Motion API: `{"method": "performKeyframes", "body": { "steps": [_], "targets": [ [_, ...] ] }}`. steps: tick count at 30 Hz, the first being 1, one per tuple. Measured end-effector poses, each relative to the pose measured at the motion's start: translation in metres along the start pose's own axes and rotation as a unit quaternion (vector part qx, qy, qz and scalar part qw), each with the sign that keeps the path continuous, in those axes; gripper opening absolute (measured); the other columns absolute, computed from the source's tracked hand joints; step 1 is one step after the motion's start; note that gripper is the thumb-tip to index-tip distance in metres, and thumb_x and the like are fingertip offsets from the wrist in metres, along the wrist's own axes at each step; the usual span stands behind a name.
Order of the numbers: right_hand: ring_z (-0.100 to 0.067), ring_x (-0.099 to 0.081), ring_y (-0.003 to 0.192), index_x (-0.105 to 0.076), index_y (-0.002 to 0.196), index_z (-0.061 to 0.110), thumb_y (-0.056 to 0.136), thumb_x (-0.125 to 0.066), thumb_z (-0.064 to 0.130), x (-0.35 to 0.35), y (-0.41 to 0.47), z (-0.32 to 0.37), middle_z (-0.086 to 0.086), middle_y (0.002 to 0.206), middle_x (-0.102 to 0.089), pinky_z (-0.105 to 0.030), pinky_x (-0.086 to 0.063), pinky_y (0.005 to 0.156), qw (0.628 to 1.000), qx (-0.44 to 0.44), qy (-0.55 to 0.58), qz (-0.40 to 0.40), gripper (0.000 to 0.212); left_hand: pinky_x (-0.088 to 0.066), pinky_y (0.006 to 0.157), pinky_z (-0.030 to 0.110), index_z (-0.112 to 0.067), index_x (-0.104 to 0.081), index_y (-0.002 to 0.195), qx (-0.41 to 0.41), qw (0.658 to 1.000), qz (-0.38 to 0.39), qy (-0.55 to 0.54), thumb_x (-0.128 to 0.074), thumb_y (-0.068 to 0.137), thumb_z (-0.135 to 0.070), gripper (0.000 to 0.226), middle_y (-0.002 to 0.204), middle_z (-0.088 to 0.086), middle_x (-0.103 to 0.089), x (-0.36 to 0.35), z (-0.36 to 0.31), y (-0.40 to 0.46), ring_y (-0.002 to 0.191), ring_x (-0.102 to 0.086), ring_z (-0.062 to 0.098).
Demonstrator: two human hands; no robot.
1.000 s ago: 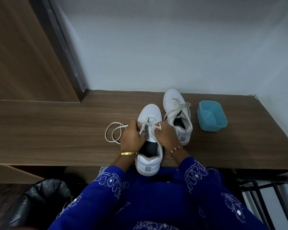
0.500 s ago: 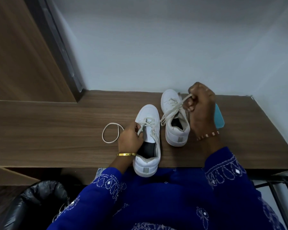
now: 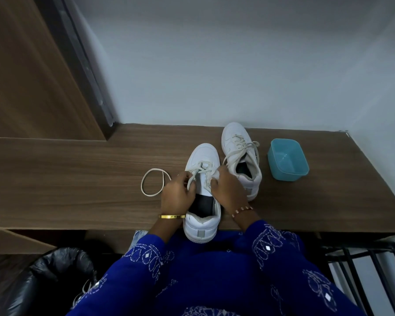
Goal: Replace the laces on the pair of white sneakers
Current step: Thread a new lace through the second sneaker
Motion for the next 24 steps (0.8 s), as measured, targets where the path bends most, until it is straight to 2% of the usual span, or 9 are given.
{"method": "performKeyframes", "body": {
  "steps": [2, 4, 8, 10, 12, 15, 17, 21, 24],
  "targets": [
    [-0.032, -0.062, 0.097, -0.038, 0.129, 0.007, 0.094, -0.043, 0.021, -0.002, 0.002, -0.002, -0.015, 0.101, -0.067, -0.038, -0.048, 0.078, 1.000, 0.006, -0.013, -0.024, 0.039, -0.040, 0.062, 0.027, -0.008, -0.063, 0.094, 0.001, 1.000, 0.013, 0.014, -0.057, 0.084, -0.015, 0.014, 0.082, 0.008, -0.069, -0.001, 0.000, 0.001, 0.074, -0.065, 0.029],
    [-0.032, -0.061, 0.096, -0.045, 0.123, 0.007, 0.095, -0.041, 0.021, -0.006, 0.004, -0.004, -0.015, 0.099, -0.066, -0.036, -0.046, 0.076, 0.999, 0.033, -0.035, -0.026, 0.032, -0.043, 0.063, 0.031, -0.008, -0.062, 0.096, 0.002, 0.999, 0.020, 0.026, -0.057, 0.084, -0.014, 0.014, 0.084, 0.009, -0.069, -0.002, 0.001, 0.002, 0.076, -0.064, 0.030],
    [-0.029, -0.058, 0.082, -0.056, 0.081, 0.005, 0.093, -0.042, 0.017, -0.002, 0.009, -0.003, -0.016, 0.086, -0.063, -0.037, -0.044, 0.073, 0.995, 0.081, -0.017, -0.052, 0.021, -0.044, 0.062, 0.034, -0.008, -0.060, 0.097, -0.008, 0.998, 0.026, 0.050, -0.054, 0.086, -0.015, 0.015, 0.085, 0.011, -0.067, -0.002, -0.002, 0.003, 0.076, -0.063, 0.034],
    [-0.027, -0.055, 0.069, -0.052, 0.070, 0.000, 0.090, -0.046, 0.011, 0.008, 0.009, -0.001, -0.017, 0.072, -0.059, -0.038, -0.045, 0.066, 0.991, 0.070, 0.090, -0.065, 0.023, -0.044, 0.062, 0.036, -0.008, -0.060, 0.099, -0.013, 0.998, 0.025, 0.061, -0.054, 0.086, -0.016, 0.016, 0.087, 0.012, -0.067, -0.002, -0.003, 0.003, 0.078, -0.062, 0.036],
    [-0.016, -0.046, 0.055, -0.052, 0.067, -0.005, 0.088, -0.048, 0.006, 0.026, 0.008, 0.004, -0.011, 0.058, -0.050, -0.031, -0.040, 0.055, 0.964, 0.059, 0.243, -0.088, 0.024, -0.044, 0.062, 0.036, -0.009, -0.060, 0.099, -0.013, 0.997, 0.023, 0.067, -0.054, 0.086, -0.017, 0.017, 0.087, 0.012, -0.067, -0.002, -0.004, 0.003, 0.078, -0.062, 0.036],
    [-0.005, -0.033, 0.045, -0.047, 0.057, 0.013, 0.088, -0.048, 0.006, 0.060, 0.004, 0.018, 0.006, 0.047, -0.039, -0.019, -0.029, 0.044, 0.901, 0.051, 0.414, -0.122, 0.032, -0.044, 0.062, 0.037, -0.009, -0.059, 0.101, -0.005, 0.996, 0.024, 0.081, -0.052, 0.087, -0.018, 0.018, 0.087, 0.013, -0.067, -0.005, -0.004, 0.003, 0.079, -0.062, 0.038],
    [-0.006, -0.029, 0.041, -0.042, 0.057, 0.017, 0.089, -0.045, 0.004, 0.086, 0.005, 0.027, 0.007, 0.046, -0.036, -0.020, -0.024, 0.040, 0.855, 0.038, 0.496, -0.145, 0.035, -0.041, 0.061, 0.034, -0.009, -0.058, 0.102, -0.002, 0.995, 0.025, 0.099, -0.051, 0.088, -0.019, 0.019, 0.087, 0.014, -0.067, -0.005, -0.004, 0.003, 0.080, -0.062, 0.038],
    [-0.010, -0.028, 0.041, -0.041, 0.057, 0.017, 0.085, -0.046, 0.010, 0.135, 0.006, 0.038, 0.001, 0.050, -0.037, -0.024, -0.022, 0.039, 0.777, 0.085, 0.593, -0.195, 0.030, -0.040, 0.060, 0.033, -0.010, -0.057, 0.102, -0.006, 0.993, 0.028, 0.112, -0.049, 0.088, -0.020, 0.019, 0.087, 0.014, -0.067, -0.006, -0.004, 0.003, 0.080, -0.062, 0.038],
    [-0.009, -0.027, 0.040, -0.041, 0.056, 0.015, 0.087, -0.048, 0.010, 0.142, 0.006, 0.036, -0.001, 0.051, -0.035, -0.024, -0.023, 0.039, 0.784, 0.085, 0.581, -0.202, 0.032, -0.036, 0.060, 0.032, -0.010, -0.057, 0.102, -0.008, 0.993, 0.030, 0.116, -0.049, 0.089, -0.021, 0.019, 0.089, 0.013, -0.067, -0.006, -0.004, 0.003, 0.081, -0.062, 0.037]
  ]
}}
Point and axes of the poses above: each hand's wrist, its own y-axis towards the middle knuckle, its own x-axis out of the back of the hand, z = x × y, the point moved 2 cm from there along y, towards the middle knuckle
